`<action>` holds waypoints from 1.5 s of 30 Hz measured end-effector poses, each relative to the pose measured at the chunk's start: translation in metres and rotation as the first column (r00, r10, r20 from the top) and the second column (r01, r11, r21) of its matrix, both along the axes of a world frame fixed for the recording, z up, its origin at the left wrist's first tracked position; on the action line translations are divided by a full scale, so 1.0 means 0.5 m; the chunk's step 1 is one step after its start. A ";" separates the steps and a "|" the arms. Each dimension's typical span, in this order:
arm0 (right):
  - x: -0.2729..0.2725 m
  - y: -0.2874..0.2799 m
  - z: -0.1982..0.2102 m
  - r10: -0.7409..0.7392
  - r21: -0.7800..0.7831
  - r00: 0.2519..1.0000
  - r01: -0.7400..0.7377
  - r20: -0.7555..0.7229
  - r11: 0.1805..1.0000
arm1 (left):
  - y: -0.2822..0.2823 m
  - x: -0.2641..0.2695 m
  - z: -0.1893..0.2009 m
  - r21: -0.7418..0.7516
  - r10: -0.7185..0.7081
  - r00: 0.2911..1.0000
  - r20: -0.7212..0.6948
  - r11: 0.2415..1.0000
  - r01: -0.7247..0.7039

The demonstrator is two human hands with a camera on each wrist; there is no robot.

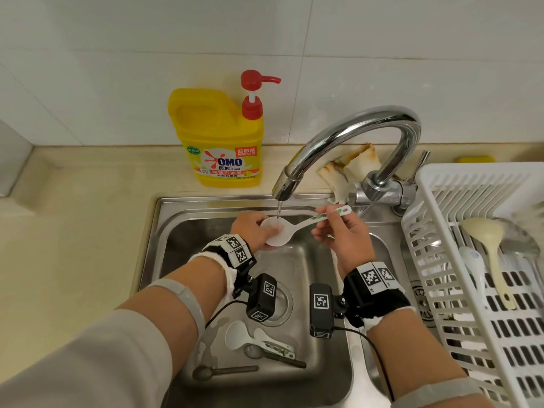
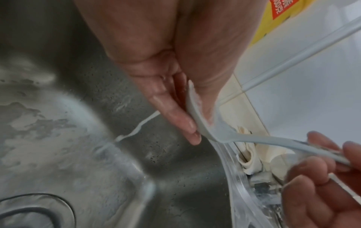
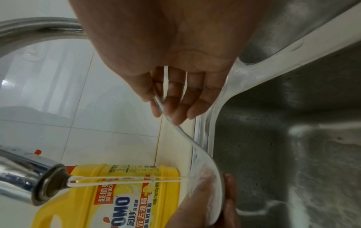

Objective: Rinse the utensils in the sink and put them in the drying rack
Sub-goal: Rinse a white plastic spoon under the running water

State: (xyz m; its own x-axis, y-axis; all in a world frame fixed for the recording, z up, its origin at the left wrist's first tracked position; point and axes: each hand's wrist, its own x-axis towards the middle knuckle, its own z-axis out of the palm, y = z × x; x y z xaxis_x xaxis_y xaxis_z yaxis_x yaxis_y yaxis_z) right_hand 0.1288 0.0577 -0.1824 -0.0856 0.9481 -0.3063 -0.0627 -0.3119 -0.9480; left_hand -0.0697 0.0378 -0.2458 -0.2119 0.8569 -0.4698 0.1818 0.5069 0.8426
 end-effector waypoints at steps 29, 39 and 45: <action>0.000 0.002 -0.020 -0.045 -0.105 0.987 0.029 -0.155 0.994 | -0.020 0.022 0.062 0.025 -0.120 0.993 0.010 0.992 0.120; -0.042 0.010 -0.067 -0.012 -0.212 1.000 0.009 -0.014 0.977 | -0.060 -0.042 0.066 -0.027 0.136 0.989 0.062 0.991 -0.135; -0.095 0.012 -0.083 0.109 -0.224 0.992 -0.091 0.068 0.970 | -0.089 -0.085 0.067 -0.034 0.244 0.969 0.029 0.969 -0.243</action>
State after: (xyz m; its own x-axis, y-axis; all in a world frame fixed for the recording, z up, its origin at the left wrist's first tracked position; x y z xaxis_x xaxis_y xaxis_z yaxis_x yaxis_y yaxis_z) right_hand 0.0813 0.0637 -0.2240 -0.1436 0.8446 -0.5158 0.0515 -0.5141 -0.8562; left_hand -0.1120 -0.0066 -0.2120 -0.3963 0.7669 -0.5048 0.0221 0.5576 0.8298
